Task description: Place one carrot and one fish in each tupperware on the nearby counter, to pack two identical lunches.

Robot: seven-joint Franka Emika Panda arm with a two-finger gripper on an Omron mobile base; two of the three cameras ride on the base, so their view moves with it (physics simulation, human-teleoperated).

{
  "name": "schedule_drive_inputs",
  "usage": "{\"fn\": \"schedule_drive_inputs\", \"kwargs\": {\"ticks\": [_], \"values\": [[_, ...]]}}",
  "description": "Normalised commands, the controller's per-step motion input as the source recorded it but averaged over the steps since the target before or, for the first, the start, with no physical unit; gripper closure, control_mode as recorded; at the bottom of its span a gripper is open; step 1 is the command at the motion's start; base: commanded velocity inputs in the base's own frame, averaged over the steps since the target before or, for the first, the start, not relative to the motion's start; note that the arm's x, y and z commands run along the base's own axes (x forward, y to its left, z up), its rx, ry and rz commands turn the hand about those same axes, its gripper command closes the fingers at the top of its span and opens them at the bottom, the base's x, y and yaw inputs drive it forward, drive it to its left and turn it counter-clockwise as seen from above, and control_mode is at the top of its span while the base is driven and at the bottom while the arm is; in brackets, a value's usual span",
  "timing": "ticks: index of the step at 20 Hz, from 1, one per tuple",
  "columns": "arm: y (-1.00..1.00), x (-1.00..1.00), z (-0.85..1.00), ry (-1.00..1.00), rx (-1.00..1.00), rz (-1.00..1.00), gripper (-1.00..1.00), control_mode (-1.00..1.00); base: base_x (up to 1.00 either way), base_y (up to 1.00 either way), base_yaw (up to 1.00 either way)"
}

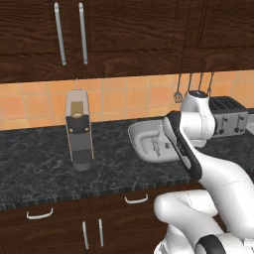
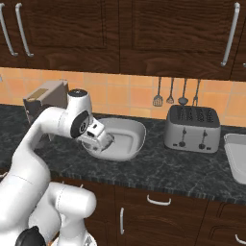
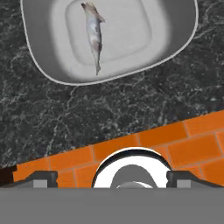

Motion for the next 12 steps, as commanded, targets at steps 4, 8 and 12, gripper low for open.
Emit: {"fn": "schedule_drive_inputs", "kwargs": {"ticks": [4, 8, 12], "values": [[0.0, -0.9, -0.25, 0.33, -0.01, 0.0, -1.0, -1.0, 0.0, 0.0, 0.0], [0.0, -0.25, 0.0, 0.0, -0.01, -0.01, -1.0, 1.0, -0.75, -0.02, -0.05], [0.0, 0.0, 0.0, 0.0, 0.0, 0.0, -1.0, 1.0, -1.0, -0.71, -0.07]]}}
